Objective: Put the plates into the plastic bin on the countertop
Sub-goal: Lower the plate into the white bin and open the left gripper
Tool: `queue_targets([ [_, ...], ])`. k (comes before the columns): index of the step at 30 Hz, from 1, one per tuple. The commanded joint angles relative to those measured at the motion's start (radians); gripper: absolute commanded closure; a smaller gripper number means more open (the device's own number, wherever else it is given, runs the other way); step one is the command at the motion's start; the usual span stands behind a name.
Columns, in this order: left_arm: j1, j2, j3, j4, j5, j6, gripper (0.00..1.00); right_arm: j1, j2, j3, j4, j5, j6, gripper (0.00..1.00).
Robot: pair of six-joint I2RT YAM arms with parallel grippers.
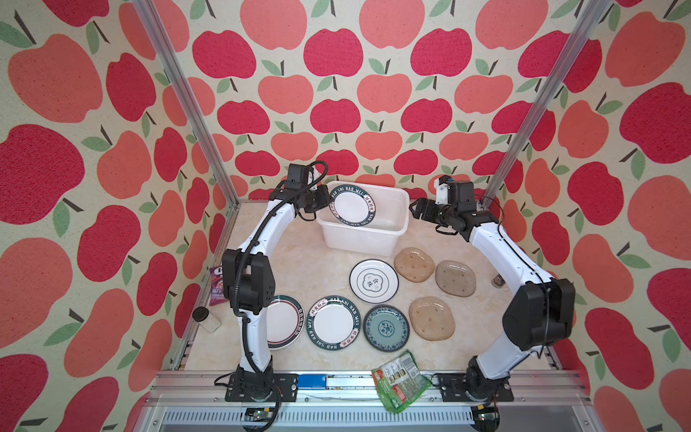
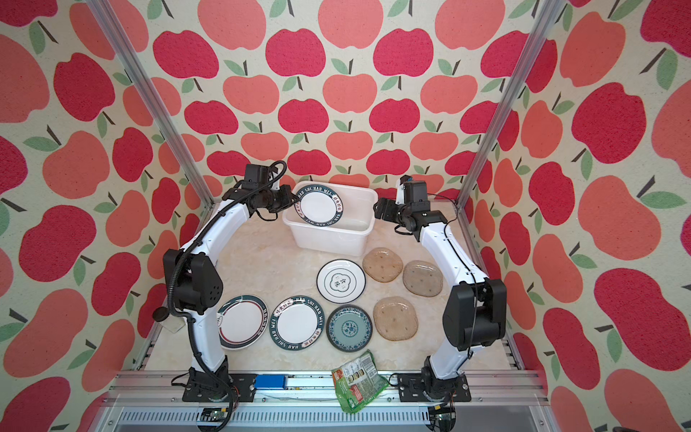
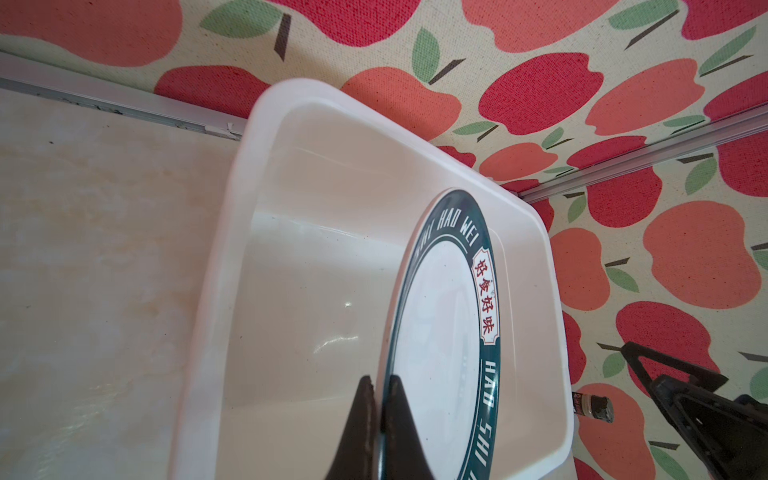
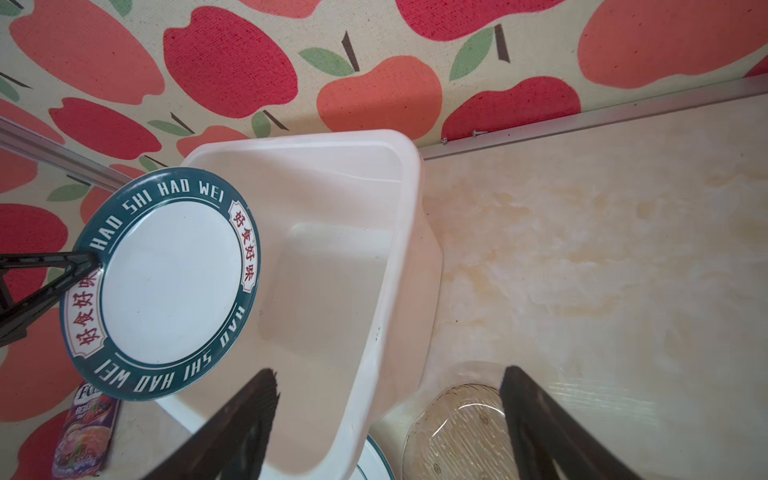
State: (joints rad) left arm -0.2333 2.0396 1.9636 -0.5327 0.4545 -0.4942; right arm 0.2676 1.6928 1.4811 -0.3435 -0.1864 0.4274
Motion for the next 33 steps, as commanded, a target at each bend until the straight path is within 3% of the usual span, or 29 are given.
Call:
queue_targets([
  [1, -0.004, 0.048, 0.053, -0.044, 0.023, 0.019, 1.0, 0.001, 0.036, 0.041, 0.037, -0.116, 0.055, 0.13],
  [9, 0.008, 0.179, 0.172, -0.107, 0.038, -0.017, 1.0, 0.007, 0.138, 0.113, 0.041, -0.175, 0.079, 0.14],
  [14, 0.005, 0.279, 0.291, -0.172, 0.064, -0.021, 1.0, 0.017, 0.205, 0.189, -0.045, -0.16, 0.052, 0.17],
  [24, 0.0, 0.307, 0.303, -0.205, 0.088, -0.023, 1.0, 0.022, 0.299, 0.364, -0.26, -0.088, -0.032, 0.23],
  [25, -0.001, 0.318, 0.318, -0.221, 0.094, -0.022, 0.96, 0.022, 0.32, 0.389, -0.285, -0.095, -0.041, 0.24],
  [26, -0.001, 0.329, 0.339, -0.241, 0.098, -0.016, 0.82, 0.024, 0.335, 0.401, -0.294, -0.103, -0.046, 0.24],
  [30, -0.001, 0.361, 0.418, -0.333, 0.087, 0.013, 0.5, 0.031, 0.364, 0.42, -0.293, -0.108, -0.058, 0.24],
  [33, 0.003, 0.338, 0.419, -0.368, 0.053, 0.036, 0.44, 0.035, 0.39, 0.451, -0.312, -0.113, -0.069, 0.27],
])
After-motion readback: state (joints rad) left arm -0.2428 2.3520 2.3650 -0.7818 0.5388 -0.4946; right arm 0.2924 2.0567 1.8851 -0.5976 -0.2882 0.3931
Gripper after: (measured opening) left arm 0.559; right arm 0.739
